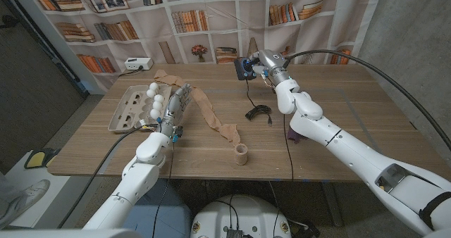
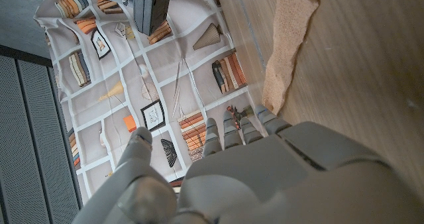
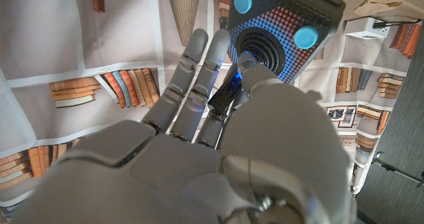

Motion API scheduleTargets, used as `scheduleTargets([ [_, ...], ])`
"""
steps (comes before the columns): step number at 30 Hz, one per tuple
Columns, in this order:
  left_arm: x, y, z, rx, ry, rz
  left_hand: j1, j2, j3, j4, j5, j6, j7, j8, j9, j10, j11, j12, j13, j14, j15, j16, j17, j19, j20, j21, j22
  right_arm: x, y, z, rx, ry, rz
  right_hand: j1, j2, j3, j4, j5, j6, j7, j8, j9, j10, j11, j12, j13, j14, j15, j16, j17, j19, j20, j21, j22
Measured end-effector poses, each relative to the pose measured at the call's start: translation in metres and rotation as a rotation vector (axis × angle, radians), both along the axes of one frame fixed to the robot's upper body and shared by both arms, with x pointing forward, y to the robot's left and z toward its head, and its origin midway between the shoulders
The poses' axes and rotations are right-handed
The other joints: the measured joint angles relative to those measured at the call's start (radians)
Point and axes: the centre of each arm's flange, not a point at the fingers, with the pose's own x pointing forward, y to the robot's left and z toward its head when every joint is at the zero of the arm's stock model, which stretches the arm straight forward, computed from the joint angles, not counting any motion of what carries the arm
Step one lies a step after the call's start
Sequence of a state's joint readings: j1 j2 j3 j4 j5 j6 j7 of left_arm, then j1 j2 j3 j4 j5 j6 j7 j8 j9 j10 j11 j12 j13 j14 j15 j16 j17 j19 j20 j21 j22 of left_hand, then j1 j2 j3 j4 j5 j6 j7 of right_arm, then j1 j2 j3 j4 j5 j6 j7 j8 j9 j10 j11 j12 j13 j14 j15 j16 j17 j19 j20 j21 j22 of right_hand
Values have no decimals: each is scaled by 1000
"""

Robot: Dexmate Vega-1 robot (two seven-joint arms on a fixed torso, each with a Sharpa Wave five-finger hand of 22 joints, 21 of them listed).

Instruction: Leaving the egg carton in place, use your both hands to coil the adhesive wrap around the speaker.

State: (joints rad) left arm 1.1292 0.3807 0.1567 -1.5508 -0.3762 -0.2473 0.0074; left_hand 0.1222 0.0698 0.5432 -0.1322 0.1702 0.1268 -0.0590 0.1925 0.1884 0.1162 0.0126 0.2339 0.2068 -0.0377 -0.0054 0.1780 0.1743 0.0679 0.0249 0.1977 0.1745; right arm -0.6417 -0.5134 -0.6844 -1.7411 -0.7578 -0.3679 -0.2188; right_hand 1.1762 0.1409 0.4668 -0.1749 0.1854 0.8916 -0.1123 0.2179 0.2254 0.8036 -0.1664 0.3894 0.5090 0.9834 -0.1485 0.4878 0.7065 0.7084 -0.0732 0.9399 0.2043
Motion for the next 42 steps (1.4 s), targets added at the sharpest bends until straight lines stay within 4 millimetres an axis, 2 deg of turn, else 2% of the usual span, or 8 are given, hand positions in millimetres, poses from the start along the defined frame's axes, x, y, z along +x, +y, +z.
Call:
scheduleTargets([
  [5,-6,-3,3,9,-13,-6,0,0,0,0,0,0,0,0,0,0,0,0,0,0,0,0,0,0,0,0,0,1,-9,-3,73,84,46,0,0,0,0,0,0,0,0,0,9,9,0,0,0,0,-4,0,0,0,0,0],
  [19,-10,-3,6,11,-20,-4,0,0,0,0,0,0,0,0,0,0,0,0,0,0,0,0,0,0,0,0,0,-13,-26,0,130,108,90,0,0,3,-3,4,2,9,-4,0,14,15,0,0,5,-5,-12,0,-5,5,16,-5],
  [32,-15,-1,4,6,-23,-3,0,0,0,0,0,0,0,0,0,0,0,0,0,0,0,0,0,0,0,0,0,-24,-39,3,214,176,197,0,0,7,-7,3,10,18,-4,0,16,16,0,0,21,-10,-12,0,-5,5,41,-4],
  [35,-17,0,4,5,-26,-2,0,0,0,0,0,0,0,0,0,0,0,0,0,0,0,0,0,0,0,0,0,-26,-40,4,237,202,233,0,0,7,-7,3,14,22,-6,0,27,27,0,0,27,-12,-12,0,-5,5,48,-9],
  [42,-20,2,3,0,-28,1,0,0,0,0,0,0,0,0,0,0,0,0,0,0,0,0,0,0,0,0,0,-29,-48,7,284,247,287,0,0,7,-7,2,19,27,-6,0,28,29,0,0,36,-14,-17,2,-5,5,56,-9],
])
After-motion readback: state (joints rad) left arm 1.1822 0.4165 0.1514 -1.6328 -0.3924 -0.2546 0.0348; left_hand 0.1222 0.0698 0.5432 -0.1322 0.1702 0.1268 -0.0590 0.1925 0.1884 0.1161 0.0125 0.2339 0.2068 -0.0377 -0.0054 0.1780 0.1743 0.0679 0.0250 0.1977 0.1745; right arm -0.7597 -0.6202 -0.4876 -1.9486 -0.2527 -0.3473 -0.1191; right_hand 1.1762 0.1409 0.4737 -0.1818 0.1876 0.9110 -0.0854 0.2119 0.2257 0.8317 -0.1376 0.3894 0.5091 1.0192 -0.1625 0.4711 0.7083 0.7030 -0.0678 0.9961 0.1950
